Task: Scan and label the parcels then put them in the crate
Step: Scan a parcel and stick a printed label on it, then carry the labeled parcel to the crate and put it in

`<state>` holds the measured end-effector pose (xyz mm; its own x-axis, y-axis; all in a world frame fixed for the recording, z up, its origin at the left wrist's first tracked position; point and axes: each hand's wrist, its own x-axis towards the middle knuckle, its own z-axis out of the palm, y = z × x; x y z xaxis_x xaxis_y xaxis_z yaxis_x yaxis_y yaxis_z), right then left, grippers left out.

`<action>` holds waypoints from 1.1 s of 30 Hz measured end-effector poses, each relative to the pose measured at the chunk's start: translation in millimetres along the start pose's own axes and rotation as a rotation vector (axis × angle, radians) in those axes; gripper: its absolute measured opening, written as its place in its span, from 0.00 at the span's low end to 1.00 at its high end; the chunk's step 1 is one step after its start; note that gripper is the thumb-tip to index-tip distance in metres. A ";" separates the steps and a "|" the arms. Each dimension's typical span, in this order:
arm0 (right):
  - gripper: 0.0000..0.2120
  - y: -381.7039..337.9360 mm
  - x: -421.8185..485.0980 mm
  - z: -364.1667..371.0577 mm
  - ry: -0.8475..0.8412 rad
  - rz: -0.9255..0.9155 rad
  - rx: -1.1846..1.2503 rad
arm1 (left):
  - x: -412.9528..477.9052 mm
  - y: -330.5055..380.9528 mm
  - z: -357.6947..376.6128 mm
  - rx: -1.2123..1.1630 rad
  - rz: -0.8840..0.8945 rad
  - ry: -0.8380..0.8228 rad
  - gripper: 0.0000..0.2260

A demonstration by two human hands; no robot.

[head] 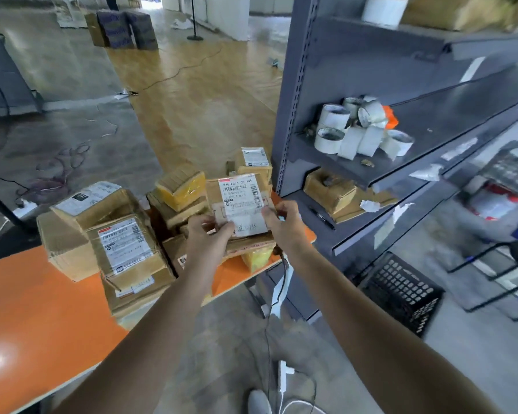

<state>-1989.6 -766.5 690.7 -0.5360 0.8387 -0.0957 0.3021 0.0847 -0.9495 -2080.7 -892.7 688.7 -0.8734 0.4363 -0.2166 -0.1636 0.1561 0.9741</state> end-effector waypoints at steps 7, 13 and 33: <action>0.14 21.3 -73.0 -69.1 0.229 0.070 0.090 | -73.9 -0.4 30.2 -0.004 0.003 -0.238 0.18; 0.21 49.3 -129.1 -141.9 0.343 0.132 0.007 | -129.9 -13.1 75.4 0.063 0.017 -0.456 0.15; 0.17 182.9 -227.0 -482.6 0.430 0.194 -0.012 | -373.8 -56.8 354.3 0.094 0.021 -0.606 0.09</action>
<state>-1432.2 -681.8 682.9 -0.0938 0.9862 -0.1366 0.3746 -0.0922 -0.9226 -1582.5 -750.7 691.3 -0.4547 0.8623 -0.2229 -0.0838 0.2078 0.9746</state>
